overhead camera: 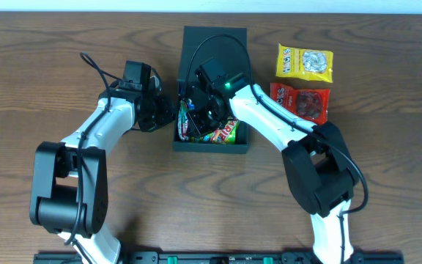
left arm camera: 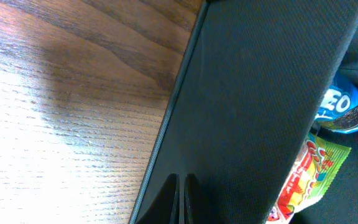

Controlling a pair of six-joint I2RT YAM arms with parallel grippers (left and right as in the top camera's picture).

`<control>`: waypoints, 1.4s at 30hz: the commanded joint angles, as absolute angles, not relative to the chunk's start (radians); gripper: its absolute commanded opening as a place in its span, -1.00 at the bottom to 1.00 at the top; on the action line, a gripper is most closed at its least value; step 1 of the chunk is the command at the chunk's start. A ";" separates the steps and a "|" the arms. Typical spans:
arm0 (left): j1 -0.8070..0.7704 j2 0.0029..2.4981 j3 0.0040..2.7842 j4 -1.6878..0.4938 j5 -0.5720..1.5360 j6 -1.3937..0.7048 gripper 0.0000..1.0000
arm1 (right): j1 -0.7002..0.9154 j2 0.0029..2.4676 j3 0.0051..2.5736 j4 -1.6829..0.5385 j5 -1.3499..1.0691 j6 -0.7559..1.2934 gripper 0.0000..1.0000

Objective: Pack container

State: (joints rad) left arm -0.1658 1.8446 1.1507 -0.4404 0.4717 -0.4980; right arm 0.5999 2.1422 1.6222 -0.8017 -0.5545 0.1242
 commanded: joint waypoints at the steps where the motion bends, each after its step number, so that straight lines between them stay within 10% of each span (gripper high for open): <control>1: -0.171 1.861 1.164 -0.437 0.491 -0.506 -0.88 | 0.611 2.148 1.636 -0.795 -0.580 0.105 -0.97; 25: -0.170 1.861 1.164 -0.435 0.491 -0.525 -0.88 | 0.492 2.140 1.900 -0.876 -0.510 0.140 -0.98; 33: -0.170 1.861 1.164 -0.429 0.491 -0.525 -0.88 | 0.215 2.092 2.002 -0.989 -0.035 0.269 -0.97; 35: -0.170 1.861 1.164 -0.429 0.491 -0.525 -0.88 | 0.155 2.115 1.997 -1.050 0.022 0.289 -0.80; 40: -0.170 1.861 1.164 -0.427 0.491 -0.525 -0.88 | 0.053 2.171 1.997 -1.137 0.026 0.291 0.73; 42: -0.170 1.861 1.164 -0.425 0.491 -0.525 -0.88 | 0.041 2.194 1.997 -1.169 0.026 0.292 0.83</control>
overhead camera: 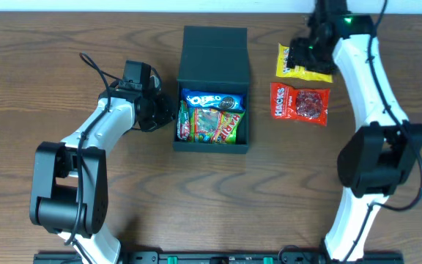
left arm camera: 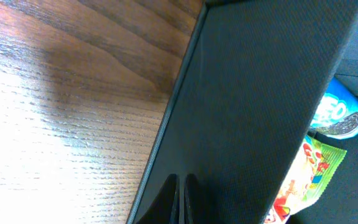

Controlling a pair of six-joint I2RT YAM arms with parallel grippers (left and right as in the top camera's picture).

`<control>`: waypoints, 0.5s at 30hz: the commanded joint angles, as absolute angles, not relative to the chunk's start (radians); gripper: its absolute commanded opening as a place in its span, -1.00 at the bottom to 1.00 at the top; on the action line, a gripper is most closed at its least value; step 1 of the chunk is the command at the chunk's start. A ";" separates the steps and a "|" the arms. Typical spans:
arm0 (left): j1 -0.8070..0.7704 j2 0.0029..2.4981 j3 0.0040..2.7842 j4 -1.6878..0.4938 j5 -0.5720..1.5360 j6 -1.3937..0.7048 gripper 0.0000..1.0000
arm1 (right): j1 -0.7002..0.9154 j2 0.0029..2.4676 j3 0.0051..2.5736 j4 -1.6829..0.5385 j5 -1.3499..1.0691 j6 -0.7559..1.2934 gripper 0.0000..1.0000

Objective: Pack container

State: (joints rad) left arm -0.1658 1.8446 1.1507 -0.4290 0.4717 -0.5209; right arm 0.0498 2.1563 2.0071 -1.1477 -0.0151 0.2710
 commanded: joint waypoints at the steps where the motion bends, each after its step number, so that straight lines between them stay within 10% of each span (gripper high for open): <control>1: -0.170 1.861 1.164 -0.423 0.491 -0.525 -0.88 | 0.040 2.209 1.997 -1.188 0.027 0.292 0.96; 11: -0.170 1.861 1.164 -0.409 0.491 -0.525 -0.88 | 0.059 2.375 1.997 -1.233 0.049 0.292 0.95; 15: -0.170 1.861 1.164 -0.410 0.491 -0.525 -0.88 | 0.059 2.413 1.997 -1.234 0.049 0.292 0.03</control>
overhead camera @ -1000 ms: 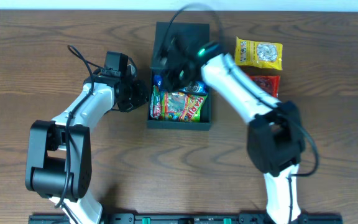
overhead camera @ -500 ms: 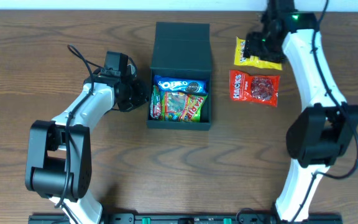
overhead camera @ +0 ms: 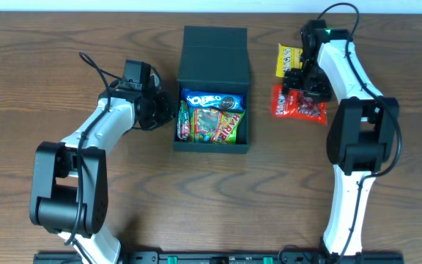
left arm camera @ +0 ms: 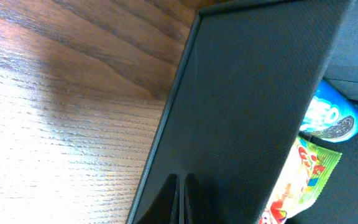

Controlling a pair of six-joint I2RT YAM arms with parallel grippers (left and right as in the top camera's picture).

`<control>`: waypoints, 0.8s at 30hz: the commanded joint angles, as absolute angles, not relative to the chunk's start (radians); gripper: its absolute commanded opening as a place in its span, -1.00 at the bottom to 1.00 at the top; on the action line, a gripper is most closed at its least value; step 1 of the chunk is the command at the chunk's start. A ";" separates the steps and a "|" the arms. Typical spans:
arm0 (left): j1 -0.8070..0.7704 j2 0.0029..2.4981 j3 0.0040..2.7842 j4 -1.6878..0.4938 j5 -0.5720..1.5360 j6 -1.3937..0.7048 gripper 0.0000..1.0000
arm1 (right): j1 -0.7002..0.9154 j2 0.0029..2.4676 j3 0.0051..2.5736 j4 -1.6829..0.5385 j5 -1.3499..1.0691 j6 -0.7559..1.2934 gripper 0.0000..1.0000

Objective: Pack container
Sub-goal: 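Grasp the red Hacks bag with the right gripper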

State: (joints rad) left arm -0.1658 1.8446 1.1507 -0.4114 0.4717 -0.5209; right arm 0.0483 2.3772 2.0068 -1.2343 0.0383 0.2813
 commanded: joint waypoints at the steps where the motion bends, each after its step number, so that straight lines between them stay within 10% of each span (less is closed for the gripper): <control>1: -0.170 1.861 1.164 -0.410 0.491 -0.525 -0.88 | 0.059 2.420 1.997 -1.235 0.049 0.292 -0.28; 4: -0.170 1.861 1.164 -0.410 0.491 -0.525 -0.88 | 0.059 2.419 1.997 -1.246 0.049 0.292 -0.98; 24: -0.050 1.687 1.254 -0.416 0.460 -0.448 -0.88 | 0.260 2.100 2.146 -1.400 0.002 0.330 -0.97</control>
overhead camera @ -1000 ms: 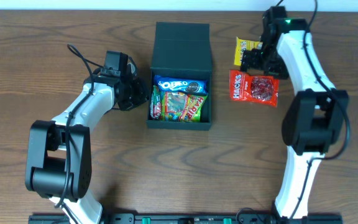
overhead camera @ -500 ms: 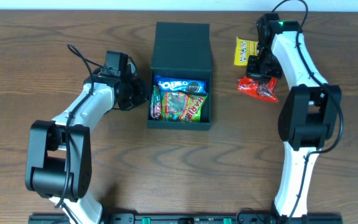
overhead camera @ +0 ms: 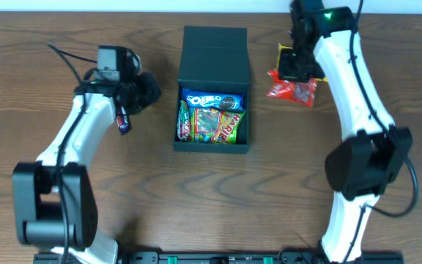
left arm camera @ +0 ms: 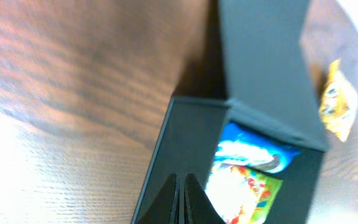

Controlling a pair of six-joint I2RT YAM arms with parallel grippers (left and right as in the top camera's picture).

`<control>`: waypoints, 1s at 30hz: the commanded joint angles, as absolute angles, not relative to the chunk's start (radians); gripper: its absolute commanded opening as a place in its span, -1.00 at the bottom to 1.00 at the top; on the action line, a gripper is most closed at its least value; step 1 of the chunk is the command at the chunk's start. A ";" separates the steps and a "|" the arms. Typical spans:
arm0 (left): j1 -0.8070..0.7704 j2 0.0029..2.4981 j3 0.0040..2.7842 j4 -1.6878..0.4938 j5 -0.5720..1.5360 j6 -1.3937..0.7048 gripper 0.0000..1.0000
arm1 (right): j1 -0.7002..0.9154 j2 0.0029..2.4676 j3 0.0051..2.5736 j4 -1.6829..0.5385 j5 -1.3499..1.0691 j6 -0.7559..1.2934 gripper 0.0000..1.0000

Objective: Pack container
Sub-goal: 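Grasp the red Hacks bag with the right gripper, then place the red Hacks bag into the box and release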

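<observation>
The black box (overhead camera: pixel 184 139) stands open mid-table, its lid (overhead camera: pixel 215 48) folded back. Inside lie a blue Oreo pack (overhead camera: pixel 211 99) and colourful candy packs (overhead camera: pixel 209 123). My right gripper (overhead camera: pixel 297 72) is shut on the red snack bag (overhead camera: pixel 293 89), which hangs crumpled right of the lid. A yellow snack bag (overhead camera: pixel 282 53) is mostly hidden behind that arm. My left gripper (overhead camera: pixel 151 89) is shut and empty, left of the box and apart from it. In the left wrist view its fingertips (left arm camera: pixel 182 186) sit over the box wall (left arm camera: pixel 179 143), with the Oreo pack (left arm camera: pixel 253 149) beyond.
A small dark red-and-blue thing (overhead camera: pixel 123 121) shows beside the left forearm; what it is cannot be told. The yellow bag (left arm camera: pixel 339 102) lies beyond the lid (left arm camera: pixel 266 68) in the left wrist view. The wooden table (overhead camera: pixel 64 191) lies bare on both sides of the box.
My left gripper has moved from the box's left wall to a spot up and to the left, clear of it. The red bag has left its flat place and now hangs crumpled in my right gripper.
First my right gripper was down in the box among the packs while the left stayed shut against the left wall. Then the right was over the yellow bag, then at the red bag. Now it holds the red bag, and the left has left the box.
</observation>
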State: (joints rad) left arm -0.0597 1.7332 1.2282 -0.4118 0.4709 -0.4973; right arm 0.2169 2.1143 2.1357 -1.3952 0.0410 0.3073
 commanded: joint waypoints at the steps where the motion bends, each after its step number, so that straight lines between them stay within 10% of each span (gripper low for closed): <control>1: -0.049 1.676 1.254 -0.416 0.459 -0.435 -0.88 | 0.279 2.099 2.146 -1.399 -0.028 0.330 -0.97; 25: -0.025 1.633 1.254 -0.448 0.375 -0.403 -0.88 | 0.570 2.226 2.146 -1.444 -0.005 0.478 -0.97; 26: -0.025 1.633 1.254 -0.449 0.374 -0.402 -0.88 | 0.570 2.229 2.146 -1.445 -0.012 0.467 -0.79; 28: -0.025 1.633 1.254 -0.449 0.374 -0.394 -0.88 | 0.570 2.231 2.146 -1.443 -0.012 0.452 0.25; 30: -0.025 1.633 1.254 -0.448 0.374 -0.388 -0.87 | 0.570 2.229 2.149 -1.444 -0.012 0.450 0.50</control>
